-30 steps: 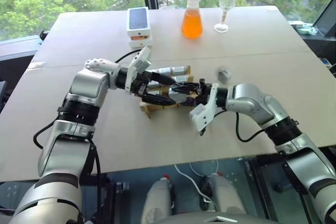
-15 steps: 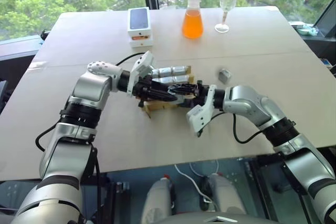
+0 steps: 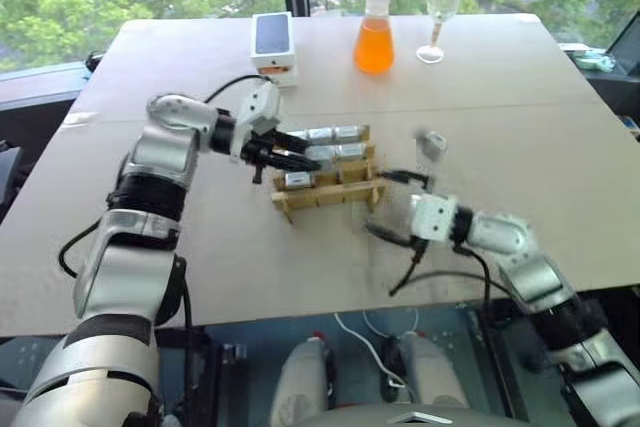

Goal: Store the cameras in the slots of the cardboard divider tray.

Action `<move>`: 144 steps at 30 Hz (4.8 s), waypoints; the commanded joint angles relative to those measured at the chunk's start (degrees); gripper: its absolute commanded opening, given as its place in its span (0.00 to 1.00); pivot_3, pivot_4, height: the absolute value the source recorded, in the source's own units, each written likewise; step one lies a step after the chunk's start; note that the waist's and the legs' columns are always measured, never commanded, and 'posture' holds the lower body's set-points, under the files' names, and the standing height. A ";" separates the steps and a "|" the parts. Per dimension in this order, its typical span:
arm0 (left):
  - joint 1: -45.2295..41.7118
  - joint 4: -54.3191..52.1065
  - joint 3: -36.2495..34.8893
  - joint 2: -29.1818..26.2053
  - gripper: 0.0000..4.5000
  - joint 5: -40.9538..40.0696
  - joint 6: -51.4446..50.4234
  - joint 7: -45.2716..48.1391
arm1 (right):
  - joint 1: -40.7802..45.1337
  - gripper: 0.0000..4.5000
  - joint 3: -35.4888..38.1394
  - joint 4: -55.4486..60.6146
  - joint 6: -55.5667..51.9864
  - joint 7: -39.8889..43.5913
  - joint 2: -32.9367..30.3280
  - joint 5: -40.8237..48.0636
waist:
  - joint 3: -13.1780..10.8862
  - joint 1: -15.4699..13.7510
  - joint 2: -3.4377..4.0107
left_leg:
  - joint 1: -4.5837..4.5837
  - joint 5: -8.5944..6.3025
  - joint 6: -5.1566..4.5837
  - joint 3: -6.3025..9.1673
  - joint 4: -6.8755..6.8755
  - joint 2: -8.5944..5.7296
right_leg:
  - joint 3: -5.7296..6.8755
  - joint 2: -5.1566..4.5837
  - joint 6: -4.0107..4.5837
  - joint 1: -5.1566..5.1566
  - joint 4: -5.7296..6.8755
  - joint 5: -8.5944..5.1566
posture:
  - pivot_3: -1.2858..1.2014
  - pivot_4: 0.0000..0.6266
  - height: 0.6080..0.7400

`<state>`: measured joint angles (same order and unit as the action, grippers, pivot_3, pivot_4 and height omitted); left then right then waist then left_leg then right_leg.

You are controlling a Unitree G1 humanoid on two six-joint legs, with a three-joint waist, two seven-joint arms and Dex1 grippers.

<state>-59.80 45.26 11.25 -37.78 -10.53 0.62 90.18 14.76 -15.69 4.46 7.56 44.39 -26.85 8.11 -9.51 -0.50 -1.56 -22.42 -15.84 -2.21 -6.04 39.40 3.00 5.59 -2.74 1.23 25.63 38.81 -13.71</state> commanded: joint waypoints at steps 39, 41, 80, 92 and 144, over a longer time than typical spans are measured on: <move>-4.60 18.24 -2.14 7.61 0.18 9.31 11.44 0.70 | -22.84 0.98 17.04 8.49 4.99 9.82 3.97 21.48 | -0.06 -0.19 -0.17 | -0.01 -0.01 -0.03 0.17 0.11 0.00 | 0.10 0.12 -0.06 -0.03 0.07 -0.02 | 0.52 0.24 1.00; -4.53 17.93 -2.53 7.75 0.41 9.20 10.92 0.52 | -22.81 0.99 16.94 8.39 5.02 9.80 4.07 21.35 | -0.06 -0.20 -0.17 | -0.02 -0.01 -0.03 0.17 0.11 0.00 | 0.10 0.12 -0.05 -0.03 0.07 -0.02 | 0.52 0.24 1.00; 48.84 -83.00 -27.00 0.02 1.00 -21.04 -42.48 -44.30 | 36.30 0.89 17.83 -57.42 -10.18 5.10 4.68 4.31 | -0.10 1.24 -0.12 | 0.50 0.01 0.00 -0.01 -0.12 0.06 | -0.18 -0.26 0.03 -0.39 0.09 0.03 | 0.52 0.24 1.00; 49.11 -81.90 -25.15 -3.89 1.00 -23.49 -42.47 -44.55 | 36.50 0.17 19.97 -56.24 -5.65 9.81 5.56 6.11 | -0.12 1.26 -0.09 | 0.56 0.01 0.01 -0.02 -0.13 0.07 | -0.18 -0.29 0.03 -0.45 0.06 0.03 | 0.52 0.24 1.00; 67.63 -93.55 -34.69 -5.23 1.00 -34.52 -42.89 -58.06 | 55.90 0.40 6.98 -78.34 22.87 32.86 15.74 -13.97 | -0.36 1.65 0.27 | 0.54 0.00 0.03 0.08 -0.28 0.08 | -0.08 -0.44 0.18 -0.43 -0.04 0.03 | 0.52 0.24 1.00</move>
<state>8.29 -46.78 -22.95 -42.38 -44.53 -43.37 32.32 70.54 -9.08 -74.30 29.46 77.08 -11.00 -5.80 -9.86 1.15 -1.29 -21.89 -15.84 -2.18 -5.96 39.12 3.09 5.51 -3.18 1.41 25.20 38.76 -13.68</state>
